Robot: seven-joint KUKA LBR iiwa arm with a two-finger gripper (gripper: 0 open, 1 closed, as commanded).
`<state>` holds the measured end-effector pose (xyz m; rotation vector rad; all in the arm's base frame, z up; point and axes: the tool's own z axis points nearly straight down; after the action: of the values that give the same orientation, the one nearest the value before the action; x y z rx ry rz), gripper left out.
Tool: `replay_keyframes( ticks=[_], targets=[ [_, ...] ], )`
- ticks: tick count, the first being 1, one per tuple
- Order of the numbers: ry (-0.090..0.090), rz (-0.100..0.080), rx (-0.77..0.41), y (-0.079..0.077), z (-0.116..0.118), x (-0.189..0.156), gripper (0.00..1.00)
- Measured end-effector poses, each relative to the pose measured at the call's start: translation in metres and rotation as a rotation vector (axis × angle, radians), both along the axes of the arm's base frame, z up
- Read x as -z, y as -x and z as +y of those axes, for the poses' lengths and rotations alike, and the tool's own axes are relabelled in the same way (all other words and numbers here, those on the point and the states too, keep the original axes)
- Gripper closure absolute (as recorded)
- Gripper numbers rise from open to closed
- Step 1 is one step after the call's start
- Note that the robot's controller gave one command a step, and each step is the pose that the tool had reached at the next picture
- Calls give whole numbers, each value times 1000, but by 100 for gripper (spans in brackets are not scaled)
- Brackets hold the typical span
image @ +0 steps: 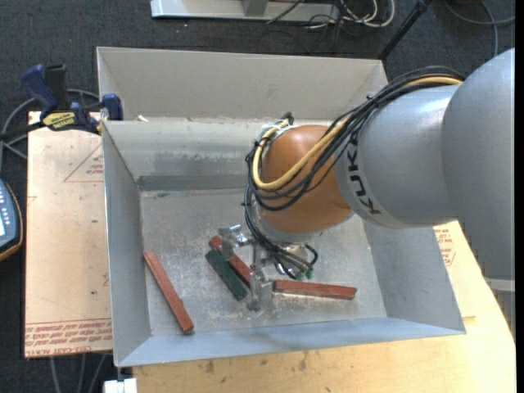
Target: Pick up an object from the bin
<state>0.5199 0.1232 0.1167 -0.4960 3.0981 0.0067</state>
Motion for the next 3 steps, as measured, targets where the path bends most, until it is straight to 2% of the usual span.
replay_keyframes(
  ticks=[1, 2, 3],
  targets=[
    [7, 7, 112, -3, -75, 46, 0],
    [3, -5, 63, 24, -115, 46, 0],
    [3, 2, 59, 25, -113, 46, 100]
  ],
)
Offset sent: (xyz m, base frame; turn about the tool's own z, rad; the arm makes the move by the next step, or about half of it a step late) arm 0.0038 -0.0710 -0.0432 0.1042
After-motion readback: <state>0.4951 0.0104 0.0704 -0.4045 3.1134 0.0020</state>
